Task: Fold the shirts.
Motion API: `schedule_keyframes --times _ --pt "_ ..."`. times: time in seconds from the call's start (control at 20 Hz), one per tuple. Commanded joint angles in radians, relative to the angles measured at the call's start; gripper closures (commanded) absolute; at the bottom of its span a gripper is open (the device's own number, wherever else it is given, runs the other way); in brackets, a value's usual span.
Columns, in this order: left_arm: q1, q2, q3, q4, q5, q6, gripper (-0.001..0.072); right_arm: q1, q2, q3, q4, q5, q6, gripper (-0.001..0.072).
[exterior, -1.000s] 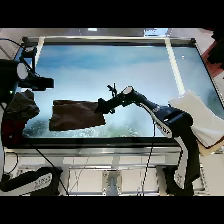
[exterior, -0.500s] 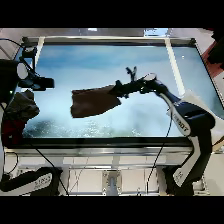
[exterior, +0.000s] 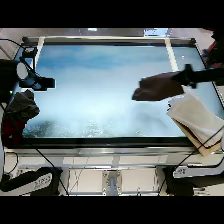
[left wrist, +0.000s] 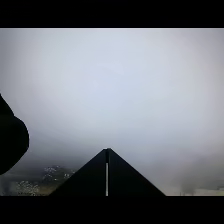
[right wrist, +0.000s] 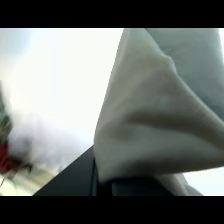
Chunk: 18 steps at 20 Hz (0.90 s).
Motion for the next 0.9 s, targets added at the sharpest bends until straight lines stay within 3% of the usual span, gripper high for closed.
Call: schedule_keyframes --times 0.0,0.2,0.35,0.5,0.55,0.65,0.7,0.85 --pt "0.001 0.001 0.001 -0.057 0.002 0.0 0.0695 -0.312 0.14 0.0 -0.116 0.212 0.002 0.0681" --pt "0.001 0.001 0.001 -0.076 0.0 0.0 0.0695 -0.594 0.212 0.0 -0.263 0.279 0.009 0.0683" --pt "0.001 0.001 0.001 -0.112 -0.003 0.0 0.0695 -0.595 0.216 -0.022 -0.671 0.335 0.076 0.0683" --pt "0.001 0.001 0.001 -0.132 -0.014 0.0 0.0695 -0.544 0.216 -0.117 -0.853 0.277 0.086 0.068" --pt "0.001 0.001 0.001 -0.132 -0.014 0.0 0.0695 -0.531 0.216 -0.151 -0.832 0.242 0.085 0.064" --pt "0.001 0.001 0.001 -0.141 -0.014 0.0 0.0695 -0.504 0.216 -0.211 -0.75 0.191 0.085 0.0307" --pt "0.001 0.001 0.001 -0.147 -0.014 0.0 0.0695 -0.492 0.216 -0.223 -0.739 0.187 0.086 0.0255" --pt "0.001 0.001 0.001 -0.147 -0.013 0.001 0.0695 -0.46 0.217 -0.19 -0.705 0.212 0.121 0.0261"
